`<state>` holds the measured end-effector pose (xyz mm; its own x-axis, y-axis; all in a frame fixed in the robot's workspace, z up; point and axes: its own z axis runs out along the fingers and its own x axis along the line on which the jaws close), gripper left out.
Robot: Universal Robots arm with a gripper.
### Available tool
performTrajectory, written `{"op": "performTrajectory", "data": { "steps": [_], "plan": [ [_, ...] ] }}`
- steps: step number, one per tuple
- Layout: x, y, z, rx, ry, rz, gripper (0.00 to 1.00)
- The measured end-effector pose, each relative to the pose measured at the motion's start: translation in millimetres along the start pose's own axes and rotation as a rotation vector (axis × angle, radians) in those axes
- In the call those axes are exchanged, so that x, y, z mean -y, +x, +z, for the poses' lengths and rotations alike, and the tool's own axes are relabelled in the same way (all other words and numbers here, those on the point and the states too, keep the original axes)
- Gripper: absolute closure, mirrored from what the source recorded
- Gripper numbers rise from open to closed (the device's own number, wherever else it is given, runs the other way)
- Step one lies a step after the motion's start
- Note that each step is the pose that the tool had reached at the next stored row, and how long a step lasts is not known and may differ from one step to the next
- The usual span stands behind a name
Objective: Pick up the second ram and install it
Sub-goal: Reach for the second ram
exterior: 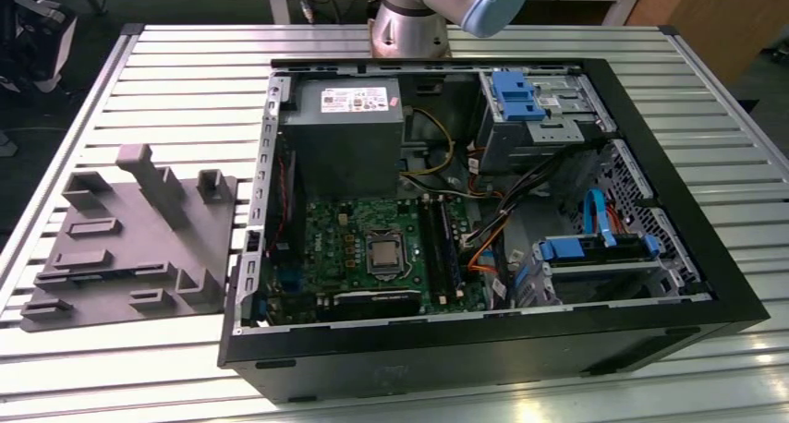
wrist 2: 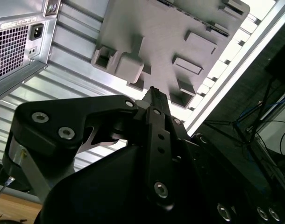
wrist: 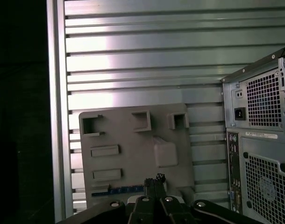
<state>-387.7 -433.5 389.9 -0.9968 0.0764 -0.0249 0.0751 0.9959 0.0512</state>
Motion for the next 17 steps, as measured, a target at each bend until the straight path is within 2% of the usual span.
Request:
{"op": "performTrajectory", "data": {
  "steps": [9, 17],
  "plan": [
    [3.7, 2.5, 0.2, -0.0001, 0.0000, 0.000, 0.89],
    [10.1, 3.0, 1.9, -0.0001, 0.0000, 0.000, 0.89]
  ]
}}
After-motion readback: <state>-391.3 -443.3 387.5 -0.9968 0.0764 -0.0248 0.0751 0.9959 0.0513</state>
